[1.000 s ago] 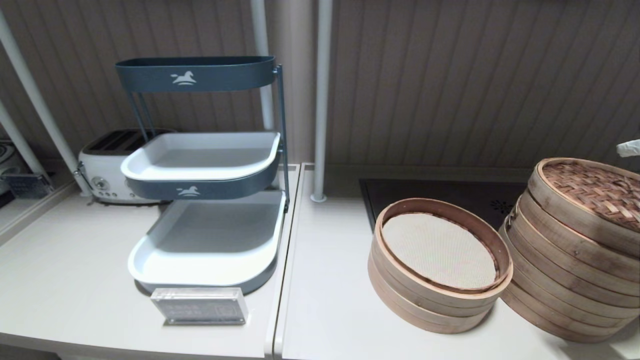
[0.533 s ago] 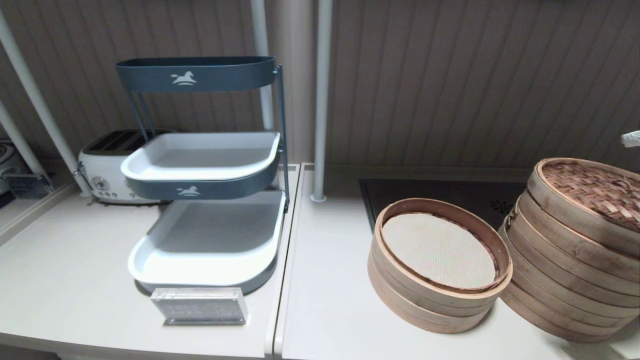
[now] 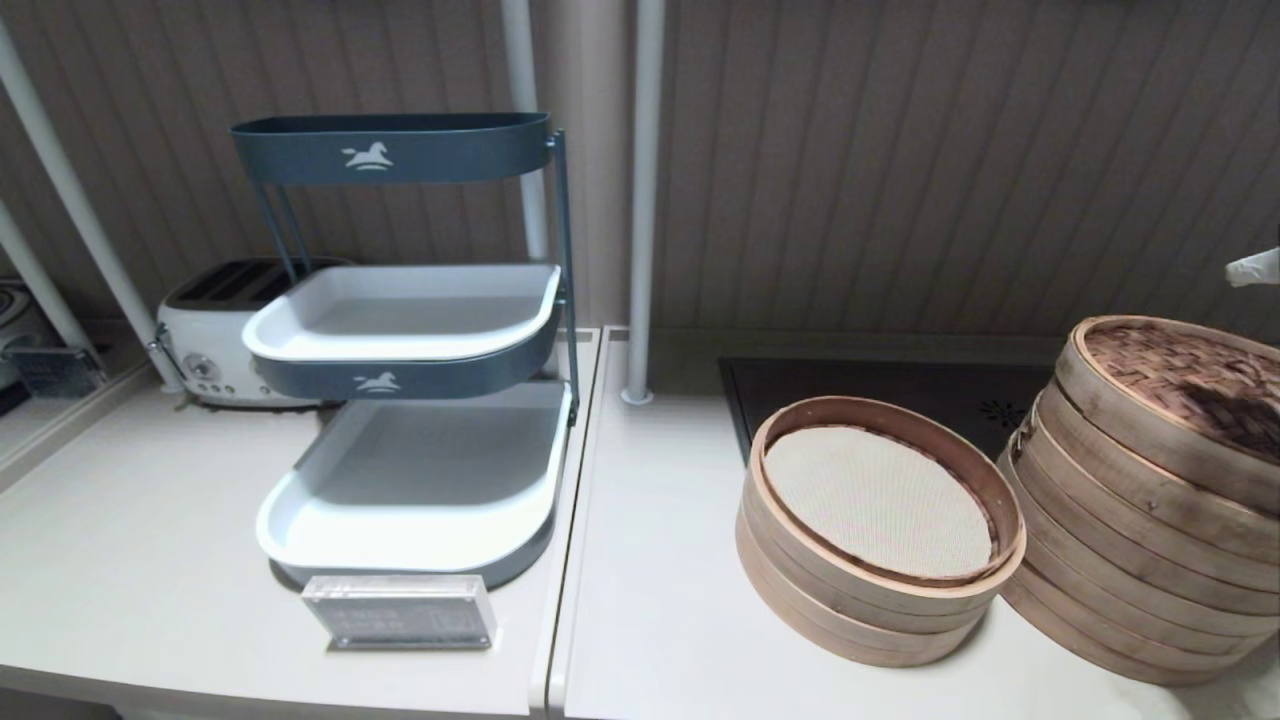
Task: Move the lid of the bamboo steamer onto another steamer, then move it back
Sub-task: Pick up the steamer
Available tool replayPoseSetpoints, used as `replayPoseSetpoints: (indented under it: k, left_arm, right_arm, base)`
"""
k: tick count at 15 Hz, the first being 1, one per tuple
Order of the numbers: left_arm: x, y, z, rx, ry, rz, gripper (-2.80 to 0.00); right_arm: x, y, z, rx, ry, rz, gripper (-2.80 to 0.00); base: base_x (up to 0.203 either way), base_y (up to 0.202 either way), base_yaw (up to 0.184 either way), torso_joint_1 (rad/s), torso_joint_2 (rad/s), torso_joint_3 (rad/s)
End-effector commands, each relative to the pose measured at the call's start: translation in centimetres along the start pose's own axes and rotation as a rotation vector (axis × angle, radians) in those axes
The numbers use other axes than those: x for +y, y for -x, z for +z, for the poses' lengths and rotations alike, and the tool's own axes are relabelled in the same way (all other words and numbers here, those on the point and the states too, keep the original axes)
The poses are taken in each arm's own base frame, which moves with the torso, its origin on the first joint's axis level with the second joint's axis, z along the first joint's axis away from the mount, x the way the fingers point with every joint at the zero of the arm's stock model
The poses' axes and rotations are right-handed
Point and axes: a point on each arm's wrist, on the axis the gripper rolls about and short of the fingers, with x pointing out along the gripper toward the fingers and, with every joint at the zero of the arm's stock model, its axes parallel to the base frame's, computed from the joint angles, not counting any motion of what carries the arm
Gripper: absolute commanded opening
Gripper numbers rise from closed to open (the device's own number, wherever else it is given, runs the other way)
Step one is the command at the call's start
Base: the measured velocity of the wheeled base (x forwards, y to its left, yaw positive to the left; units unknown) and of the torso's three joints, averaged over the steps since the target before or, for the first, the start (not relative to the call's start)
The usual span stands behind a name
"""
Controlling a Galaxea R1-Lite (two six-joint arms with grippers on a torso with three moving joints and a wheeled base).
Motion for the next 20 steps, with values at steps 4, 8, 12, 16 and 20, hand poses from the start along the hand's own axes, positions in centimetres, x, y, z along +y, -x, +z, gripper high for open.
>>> replayPoseSetpoints:
  k: [4,8,12,16,20]
  left_arm:
    - [0.0,-0.2,-0.8,0.023,0.002,0.0,-2.8]
    - [0.0,-0.2,-0.8,0.023,0.002,0.0,-2.8]
    - [0.0,-0.2,-0.8,0.023,0.002,0.0,-2.8]
    - [0.0,-0.2,-0.8,0.023,0.002,0.0,-2.8]
    - [0.0,-0.2,-0.8,0.023,0.003,0.0,-2.8]
  right_arm:
    - [-2.4,-3.7,-1.0,0.065,-0.034,-0.026,-1.43]
    - [-3.9,-3.7,-1.3,0.055,-0.04,-0.065,0.0]
    - [-4.4,-3.9,-2.4,0.089,-0.061,-0.055,0.0]
    - [-5.0,-4.3,-3.5,0.121,-0.089,-0.043,0.0]
    - [-5.9,-5.0,-4.3,0.142,-0.112,-0.032,0.0]
  base:
    - [0.0,0.0,0.0,0.0,0.0,0.0]
    - [0.0,0.0,0.0,0.0,0.0,0.0]
    - [0.0,0.0,0.0,0.0,0.0,0.0]
    - [0.0,0.0,0.0,0.0,0.0,0.0]
    - [0.0,0.0,0.0,0.0,0.0,0.0]
